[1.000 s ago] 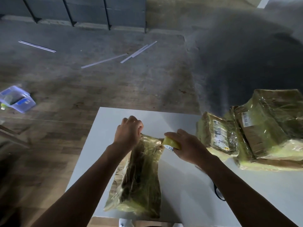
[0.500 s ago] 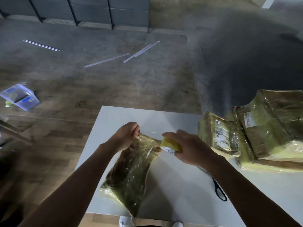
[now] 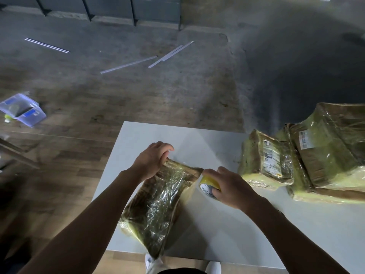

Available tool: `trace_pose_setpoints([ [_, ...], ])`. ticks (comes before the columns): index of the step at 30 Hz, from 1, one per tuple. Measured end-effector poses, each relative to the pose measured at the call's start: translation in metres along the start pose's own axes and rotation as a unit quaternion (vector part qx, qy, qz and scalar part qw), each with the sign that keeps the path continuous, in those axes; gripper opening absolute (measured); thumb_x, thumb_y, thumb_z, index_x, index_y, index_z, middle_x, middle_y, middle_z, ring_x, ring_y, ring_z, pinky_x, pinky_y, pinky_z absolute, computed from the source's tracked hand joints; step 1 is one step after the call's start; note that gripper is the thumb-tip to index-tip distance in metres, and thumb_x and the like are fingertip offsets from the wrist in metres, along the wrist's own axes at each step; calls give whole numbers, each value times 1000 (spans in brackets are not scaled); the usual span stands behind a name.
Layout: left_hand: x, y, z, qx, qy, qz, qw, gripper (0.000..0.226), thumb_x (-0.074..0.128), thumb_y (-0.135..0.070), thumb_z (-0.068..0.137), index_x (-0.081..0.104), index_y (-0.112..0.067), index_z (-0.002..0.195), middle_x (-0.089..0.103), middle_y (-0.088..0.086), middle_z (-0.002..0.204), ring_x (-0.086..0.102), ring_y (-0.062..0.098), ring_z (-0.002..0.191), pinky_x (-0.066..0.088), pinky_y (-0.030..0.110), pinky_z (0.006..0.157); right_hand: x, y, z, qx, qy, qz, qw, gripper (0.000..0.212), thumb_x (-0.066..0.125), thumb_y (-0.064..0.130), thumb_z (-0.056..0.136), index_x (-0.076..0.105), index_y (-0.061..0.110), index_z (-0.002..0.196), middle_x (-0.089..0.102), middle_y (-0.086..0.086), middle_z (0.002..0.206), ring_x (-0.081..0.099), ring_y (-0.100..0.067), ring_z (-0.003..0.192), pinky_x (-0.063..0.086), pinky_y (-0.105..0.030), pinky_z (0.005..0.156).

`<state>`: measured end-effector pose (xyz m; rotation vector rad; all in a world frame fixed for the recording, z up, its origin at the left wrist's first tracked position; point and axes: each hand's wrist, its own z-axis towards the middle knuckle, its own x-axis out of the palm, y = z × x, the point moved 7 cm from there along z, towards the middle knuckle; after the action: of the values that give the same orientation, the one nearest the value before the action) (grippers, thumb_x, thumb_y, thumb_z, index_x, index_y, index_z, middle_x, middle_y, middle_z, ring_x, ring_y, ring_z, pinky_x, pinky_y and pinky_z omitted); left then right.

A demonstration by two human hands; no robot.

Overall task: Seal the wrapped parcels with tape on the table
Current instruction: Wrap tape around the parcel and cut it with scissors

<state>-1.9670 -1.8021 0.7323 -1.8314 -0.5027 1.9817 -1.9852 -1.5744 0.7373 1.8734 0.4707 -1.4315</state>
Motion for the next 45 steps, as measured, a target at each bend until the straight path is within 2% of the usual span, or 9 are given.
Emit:
trace_pose_setpoints([
  [4, 5, -26, -2, 204, 0, 153, 967, 38, 71, 10, 69, 69, -15, 98, 66, 0, 94, 58, 23, 85, 50, 33, 67, 1, 2, 5, 3, 9, -3, 1000, 46, 60, 27, 86, 45, 37, 129, 47, 0, 99, 59, -28, 87, 48, -31, 75],
  [6, 11, -34, -2, 192, 42, 194, 961, 37, 72, 10, 67, 69, -13, 96, 66, 0, 86, 59, 22, 80, 50, 31, 64, 2, 3, 5, 8, 6, 0, 1000, 43, 59, 26, 87, 46, 35, 127, 46, -1, 99, 59, -28, 86, 47, -31, 73],
  [10, 27, -58, 3, 86, 139, 280, 946, 23, 49, -10, 87, 61, -8, 107, 62, 7, 109, 56, 24, 103, 41, 33, 89, 5, 6, 6, 8, -5, -7, 1000, 39, 58, 25, 86, 45, 32, 123, 43, 0, 95, 58, -29, 81, 45, -29, 67],
  [18, 65, -86, -15, 138, 49, 194, 970, 64, 59, -61, 69, 61, -8, 106, 64, 5, 93, 62, 25, 87, 44, 47, 99, 8, -6, -3, 10, -32, 63, 997, 40, 64, 29, 84, 50, 31, 121, 53, 3, 100, 57, -21, 87, 44, -29, 71],
  [25, 69, -82, -18, 158, 20, 178, 971, 80, 75, -32, 63, 45, -18, 136, 60, 3, 98, 59, 25, 88, 45, 47, 96, 26, -28, -21, 65, -68, 267, 959, 54, 68, 15, 80, 43, 43, 119, 52, 26, 114, 52, 7, 101, 39, -13, 85],
  [30, 71, -83, -14, 137, 23, 184, 973, 62, 76, -27, 63, 56, -21, 122, 61, 0, 96, 60, 23, 86, 45, 37, 87, 28, -36, -25, 66, -62, 148, 985, 58, 58, 24, 80, 40, 44, 132, 58, 6, 114, 59, -17, 99, 51, -33, 83],
  [34, 72, -82, -11, 132, 36, 166, 977, 55, 71, -25, 64, 57, -21, 117, 60, 0, 97, 58, 24, 89, 41, 36, 90, 35, -44, -27, 79, -2, 15, 997, 62, 56, 40, 88, 28, 48, 142, 57, 0, 105, 61, -29, 92, 46, -34, 79],
  [39, 66, -85, -17, 131, 31, 135, 982, 52, 64, -20, 69, 52, -20, 120, 58, 2, 100, 55, 26, 92, 38, 39, 90, 51, -42, -24, 98, 20, 115, 988, 72, 59, 32, 84, 19, 57, 138, 57, 1, 126, 60, -28, 104, 48, -37, 91],
  [45, 17, -82, -17, 84, -51, -41, 994, 65, 63, -18, 80, 41, -25, 141, 55, 1, 116, 42, 10, 109, 33, 40, 103, 3, -32, -28, 62, -180, 264, 945, 76, 75, 9, 77, 35, 40, 134, 47, 20, 129, 52, -4, 114, 38, -7, 93],
])
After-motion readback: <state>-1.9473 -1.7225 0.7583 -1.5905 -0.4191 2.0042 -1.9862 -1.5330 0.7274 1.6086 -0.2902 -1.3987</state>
